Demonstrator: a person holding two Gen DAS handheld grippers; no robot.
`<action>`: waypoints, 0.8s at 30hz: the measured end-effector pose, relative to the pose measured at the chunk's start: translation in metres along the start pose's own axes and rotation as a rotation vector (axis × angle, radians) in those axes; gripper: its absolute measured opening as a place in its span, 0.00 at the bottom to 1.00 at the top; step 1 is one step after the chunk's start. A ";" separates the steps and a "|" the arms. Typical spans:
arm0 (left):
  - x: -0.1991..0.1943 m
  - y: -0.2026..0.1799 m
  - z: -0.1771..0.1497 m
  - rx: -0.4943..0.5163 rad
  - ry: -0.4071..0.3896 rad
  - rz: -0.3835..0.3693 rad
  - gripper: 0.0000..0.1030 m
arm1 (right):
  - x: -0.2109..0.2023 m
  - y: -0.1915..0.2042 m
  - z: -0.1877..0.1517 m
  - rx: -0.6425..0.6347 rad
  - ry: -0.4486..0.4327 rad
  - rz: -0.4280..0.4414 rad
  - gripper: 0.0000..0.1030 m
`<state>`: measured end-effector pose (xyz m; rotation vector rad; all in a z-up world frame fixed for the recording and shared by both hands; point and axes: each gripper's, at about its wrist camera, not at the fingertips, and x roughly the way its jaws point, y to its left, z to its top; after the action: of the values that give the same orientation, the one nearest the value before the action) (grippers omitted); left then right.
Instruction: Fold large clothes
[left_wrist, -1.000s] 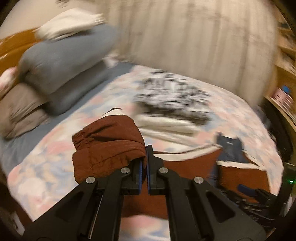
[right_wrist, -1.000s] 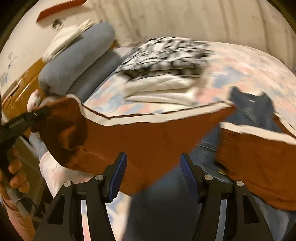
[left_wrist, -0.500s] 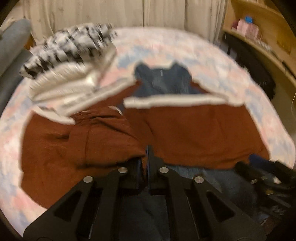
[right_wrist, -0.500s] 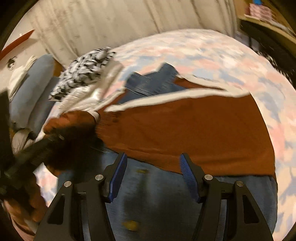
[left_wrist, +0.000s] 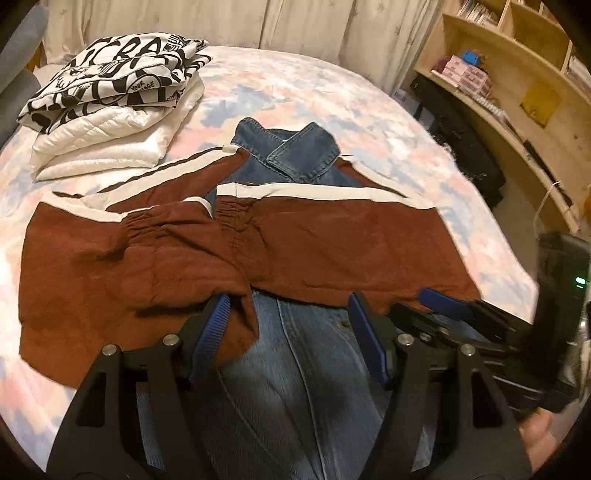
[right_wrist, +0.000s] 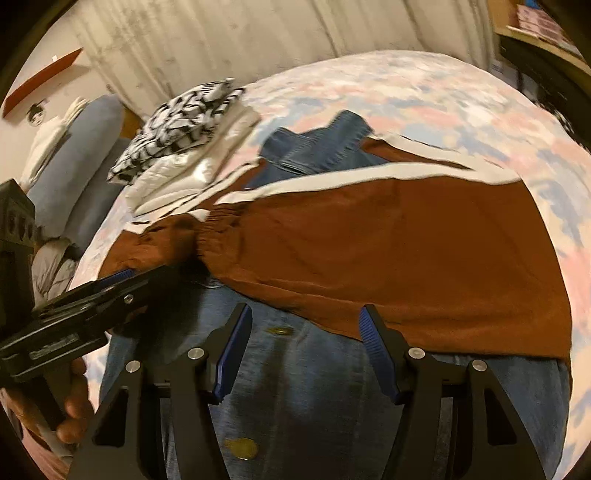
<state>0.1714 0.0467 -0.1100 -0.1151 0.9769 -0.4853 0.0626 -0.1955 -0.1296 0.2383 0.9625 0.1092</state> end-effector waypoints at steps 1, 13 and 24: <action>-0.009 0.001 -0.001 -0.004 -0.008 -0.006 0.62 | -0.001 0.009 0.003 -0.014 -0.003 0.005 0.62; -0.091 0.077 -0.042 -0.164 -0.119 0.216 0.64 | 0.016 0.128 0.024 -0.333 0.009 0.053 0.70; -0.086 0.151 -0.075 -0.325 -0.052 0.314 0.64 | 0.072 0.202 -0.003 -0.655 0.065 -0.016 0.70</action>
<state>0.1219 0.2279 -0.1329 -0.2602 0.9955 -0.0332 0.1035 0.0149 -0.1385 -0.3782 0.9446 0.4094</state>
